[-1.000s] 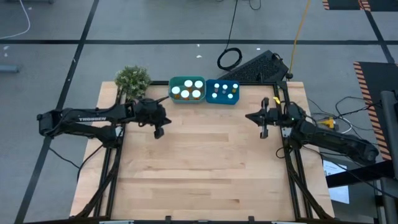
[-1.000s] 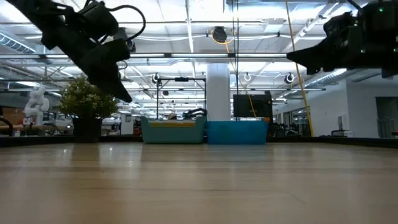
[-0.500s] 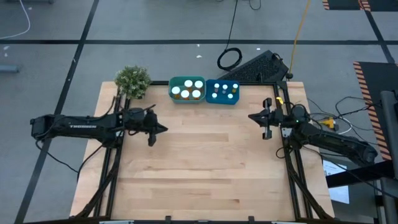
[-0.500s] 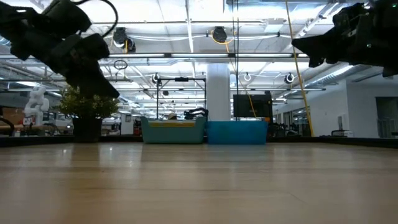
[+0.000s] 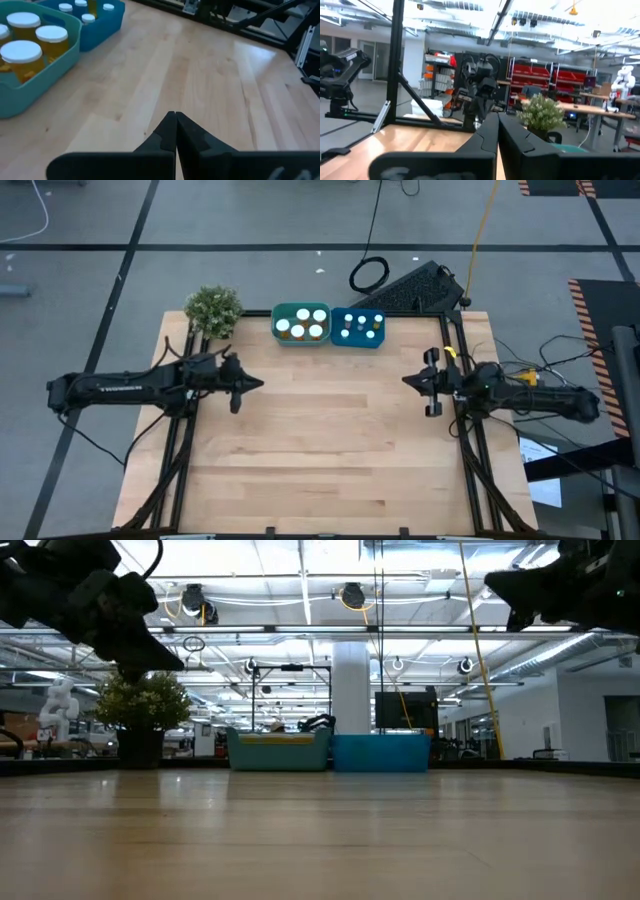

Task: Pick and place medicine bottles into bin by pill shape (circle, oval)
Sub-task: Return to Home Position

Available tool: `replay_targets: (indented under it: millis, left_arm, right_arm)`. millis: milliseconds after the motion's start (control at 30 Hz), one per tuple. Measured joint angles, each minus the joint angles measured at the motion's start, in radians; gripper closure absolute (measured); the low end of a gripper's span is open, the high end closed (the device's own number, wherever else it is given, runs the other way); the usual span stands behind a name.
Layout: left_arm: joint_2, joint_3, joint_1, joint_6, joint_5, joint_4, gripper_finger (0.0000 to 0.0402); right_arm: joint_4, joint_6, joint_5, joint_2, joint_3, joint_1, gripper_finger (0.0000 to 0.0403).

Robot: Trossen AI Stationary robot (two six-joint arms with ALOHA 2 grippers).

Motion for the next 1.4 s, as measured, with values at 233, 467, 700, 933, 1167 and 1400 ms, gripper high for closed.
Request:
replay_targets:
  millis: [233,467,700,933,1167,1400]
  left_arm:
    - [-0.022,0.000,0.000,0.000,0.000,0.000,0.0401]
    - [-0.022,0.000,0.000,-0.008,0.001,0.000,0.0401]
    - [-0.022,0.000,0.000,-0.011,0.002,0.002,0.0401]
    - [-0.022,0.000,0.000,-0.008,0.003,0.001,0.0401]
    - [-0.031,0.000,0.000,-0.003,0.088,0.009,0.0401]
    - [-0.131,0.001,-0.019,0.031,0.083,-0.087,0.0401]
  right_arm:
    - [-0.083,-0.031,0.079,-0.036,0.000,0.094,0.0403]
    - [-0.124,-0.035,0.103,-0.113,-0.001,0.126,0.0403]
    - [-0.271,-0.024,0.155,-0.252,-0.001,0.160,0.0403]
    - [-0.338,-0.044,0.155,-0.264,-0.001,0.166,0.0403]
    - [-0.428,-0.046,0.170,-0.263,-0.001,0.165,0.0403]
    - [-0.497,-0.037,0.229,-0.252,-0.001,0.164,0.0403]
